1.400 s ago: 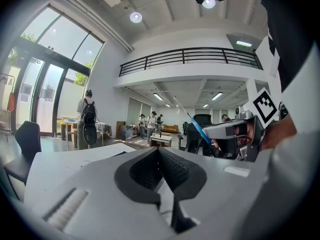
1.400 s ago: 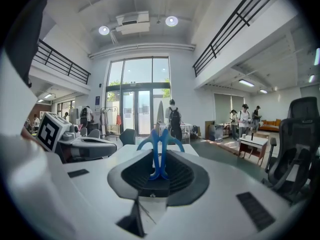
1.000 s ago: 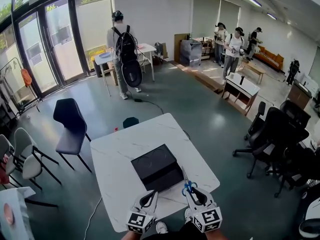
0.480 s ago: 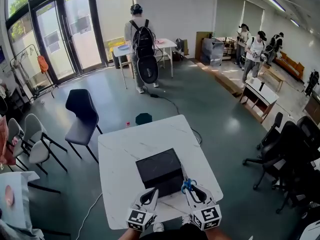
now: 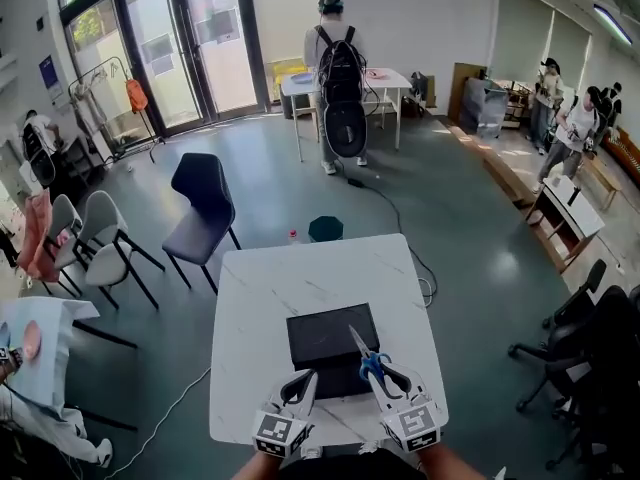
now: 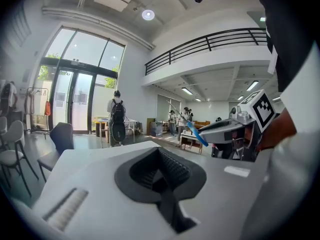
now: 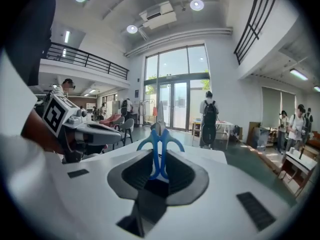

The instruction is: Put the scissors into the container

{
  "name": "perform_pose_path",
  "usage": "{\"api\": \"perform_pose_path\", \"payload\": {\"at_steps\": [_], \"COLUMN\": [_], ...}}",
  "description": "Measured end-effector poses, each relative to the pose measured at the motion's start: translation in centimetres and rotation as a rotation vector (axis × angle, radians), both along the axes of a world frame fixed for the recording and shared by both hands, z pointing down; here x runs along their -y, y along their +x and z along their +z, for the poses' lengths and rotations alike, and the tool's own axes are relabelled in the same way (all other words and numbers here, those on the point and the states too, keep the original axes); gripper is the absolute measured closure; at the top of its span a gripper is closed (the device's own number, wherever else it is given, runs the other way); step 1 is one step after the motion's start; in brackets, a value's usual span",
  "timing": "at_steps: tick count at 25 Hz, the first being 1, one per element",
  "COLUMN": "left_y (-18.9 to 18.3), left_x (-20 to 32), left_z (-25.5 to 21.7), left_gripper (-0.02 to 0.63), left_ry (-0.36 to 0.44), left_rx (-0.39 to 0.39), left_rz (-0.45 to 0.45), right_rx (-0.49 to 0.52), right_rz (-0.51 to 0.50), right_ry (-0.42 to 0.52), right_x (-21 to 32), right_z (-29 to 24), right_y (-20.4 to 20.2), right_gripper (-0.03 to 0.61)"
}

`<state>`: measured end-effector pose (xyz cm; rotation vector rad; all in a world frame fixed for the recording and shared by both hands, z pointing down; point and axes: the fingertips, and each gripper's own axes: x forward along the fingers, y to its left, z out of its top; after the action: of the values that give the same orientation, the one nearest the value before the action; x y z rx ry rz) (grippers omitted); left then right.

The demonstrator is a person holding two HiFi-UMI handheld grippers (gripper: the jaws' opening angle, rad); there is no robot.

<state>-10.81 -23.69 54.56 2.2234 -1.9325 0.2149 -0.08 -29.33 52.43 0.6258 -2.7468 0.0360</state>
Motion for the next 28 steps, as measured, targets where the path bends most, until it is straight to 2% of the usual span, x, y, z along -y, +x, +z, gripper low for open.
{"api": "perform_pose_path", "payload": {"at_steps": [6, 10, 16, 21, 25, 28], "left_y": [-0.5, -1.0, -1.9, -4.2, -5.6, -6.2], "left_x": [-0.5, -1.0, -1.2, -1.2, -1.7, -2.0], "left_z": [0.9, 1.2, 1.8, 1.9, 2.9, 3.3], "left_gripper": [0.604, 0.604, 0.604, 0.604, 0.604, 0.604], "left_ry": [-0.033, -0.044, -0.056, -0.055, -0.076, -0.081], "left_rx": [-0.013, -0.025, -0.031, -0.014, -0.029, -0.042], "left_rz": [-0.133, -0.184, -0.208, -0.238, -0.265, -0.285], "right_rx": [-0.016, -0.057, -0.179, -0.286, -0.43, -0.553], "right_rz": [-0.122, -0.196, -0.281, -0.342, -0.437, -0.54], "right_ry": [-0.025, -0.033, 0.003, 0.042, 0.048, 0.107], "right_x": [0.4, 0.1, -0.4, 0.0, -0.2, -0.3], "right_z": [1.7, 3.3, 6.7, 8.8, 11.9, 13.9], "right_y": [-1.3, -2.3, -3.1, -4.0, -4.5, -4.6], "right_gripper": [0.492, 0.492, 0.492, 0.492, 0.492, 0.492]}}
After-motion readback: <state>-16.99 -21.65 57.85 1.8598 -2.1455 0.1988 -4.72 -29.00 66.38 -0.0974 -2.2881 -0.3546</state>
